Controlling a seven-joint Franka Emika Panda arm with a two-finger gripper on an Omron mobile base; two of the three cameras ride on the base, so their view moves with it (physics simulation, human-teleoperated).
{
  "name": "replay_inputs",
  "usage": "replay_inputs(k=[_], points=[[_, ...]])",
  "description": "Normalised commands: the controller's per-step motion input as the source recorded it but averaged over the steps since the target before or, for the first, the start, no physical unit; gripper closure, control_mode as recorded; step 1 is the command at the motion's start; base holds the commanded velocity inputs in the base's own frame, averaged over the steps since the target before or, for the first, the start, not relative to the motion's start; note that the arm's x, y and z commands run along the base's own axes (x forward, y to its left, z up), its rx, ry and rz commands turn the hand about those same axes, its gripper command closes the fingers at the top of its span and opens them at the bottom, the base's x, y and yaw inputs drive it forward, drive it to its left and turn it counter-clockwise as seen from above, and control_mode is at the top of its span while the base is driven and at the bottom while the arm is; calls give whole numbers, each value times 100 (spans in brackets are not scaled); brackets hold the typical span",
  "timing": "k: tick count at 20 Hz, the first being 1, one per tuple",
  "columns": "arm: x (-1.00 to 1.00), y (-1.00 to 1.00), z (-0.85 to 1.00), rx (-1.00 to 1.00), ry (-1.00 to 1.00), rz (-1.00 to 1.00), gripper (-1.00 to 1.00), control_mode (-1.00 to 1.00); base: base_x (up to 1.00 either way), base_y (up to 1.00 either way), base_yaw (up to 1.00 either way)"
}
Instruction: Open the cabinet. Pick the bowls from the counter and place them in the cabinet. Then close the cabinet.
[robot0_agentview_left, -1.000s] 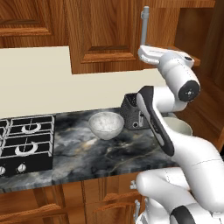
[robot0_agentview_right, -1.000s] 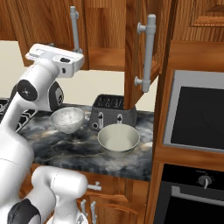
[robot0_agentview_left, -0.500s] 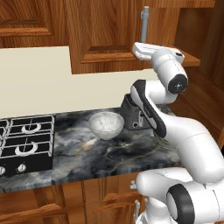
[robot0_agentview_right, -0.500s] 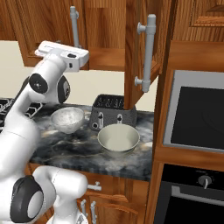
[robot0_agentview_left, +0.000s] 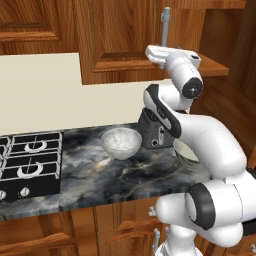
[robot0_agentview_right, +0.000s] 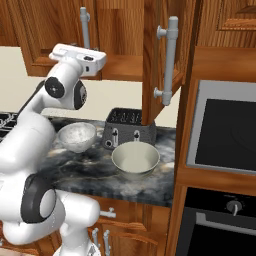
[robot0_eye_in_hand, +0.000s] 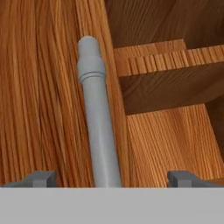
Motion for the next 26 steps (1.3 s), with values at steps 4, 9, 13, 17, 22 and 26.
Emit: replay_inputs(k=[4,9,13,17,22,26], points=[[53,2,0,-1,0,0,100,-100,0,0,0],[59,0,0,0,0,0,100,-100,0,0,0],[71,0,0,0,0,0,100,-100,0,0,0],[83,0,-4,-1,2,1,100,-100,0,0,0],[100,0,5,-3,43,12,100,-100,0,0,0],[100,-1,7,-2,63,22,100,-100,0,0,0]])
